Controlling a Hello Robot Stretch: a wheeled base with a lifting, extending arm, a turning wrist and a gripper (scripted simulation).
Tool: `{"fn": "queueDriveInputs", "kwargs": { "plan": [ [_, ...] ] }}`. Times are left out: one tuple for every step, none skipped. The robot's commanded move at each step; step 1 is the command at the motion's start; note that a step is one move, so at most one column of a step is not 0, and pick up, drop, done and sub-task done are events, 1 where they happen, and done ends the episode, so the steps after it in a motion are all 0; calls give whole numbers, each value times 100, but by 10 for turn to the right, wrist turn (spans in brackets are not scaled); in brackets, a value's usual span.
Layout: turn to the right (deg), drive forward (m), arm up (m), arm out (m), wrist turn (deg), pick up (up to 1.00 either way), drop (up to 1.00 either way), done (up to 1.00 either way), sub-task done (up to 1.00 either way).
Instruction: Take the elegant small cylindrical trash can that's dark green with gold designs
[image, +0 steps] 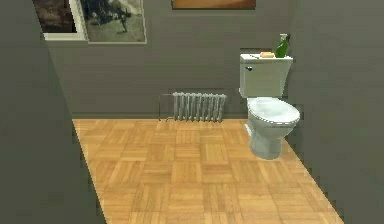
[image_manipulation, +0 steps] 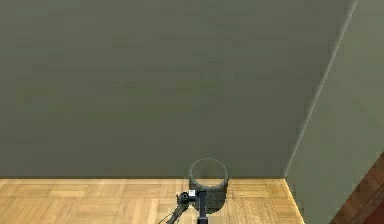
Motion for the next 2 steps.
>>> {"fn": "queueDriveInputs", "kwargs": {
  "plan": [
    [0, 0, 0, 0, 450, 0, 0, 0, 0],
    [0, 0, 0, 0, 450, 0, 0, 0, 0]
  ]
}}
